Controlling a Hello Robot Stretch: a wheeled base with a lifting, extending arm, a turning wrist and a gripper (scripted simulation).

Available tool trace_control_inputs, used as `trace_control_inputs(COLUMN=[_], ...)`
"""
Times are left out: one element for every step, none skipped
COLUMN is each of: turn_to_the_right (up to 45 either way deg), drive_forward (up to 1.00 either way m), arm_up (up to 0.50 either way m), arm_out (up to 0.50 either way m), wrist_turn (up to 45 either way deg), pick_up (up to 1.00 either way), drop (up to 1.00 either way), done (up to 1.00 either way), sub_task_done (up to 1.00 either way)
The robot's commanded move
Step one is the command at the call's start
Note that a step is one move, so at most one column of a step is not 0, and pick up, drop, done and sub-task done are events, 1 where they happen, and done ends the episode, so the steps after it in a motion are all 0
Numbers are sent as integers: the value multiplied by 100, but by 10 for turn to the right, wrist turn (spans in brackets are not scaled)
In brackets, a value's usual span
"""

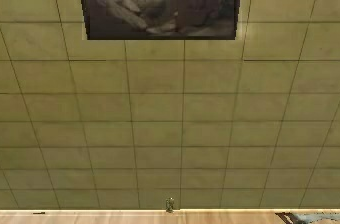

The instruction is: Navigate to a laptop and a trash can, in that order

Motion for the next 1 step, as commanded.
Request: trace_control_inputs(turn_to_the_right=[0], drive_forward=[40], arm_up=[0], arm_out=[0], wrist_turn=[0], pick_up=[0], drop=[0], done=[0], sub_task_done=[0])
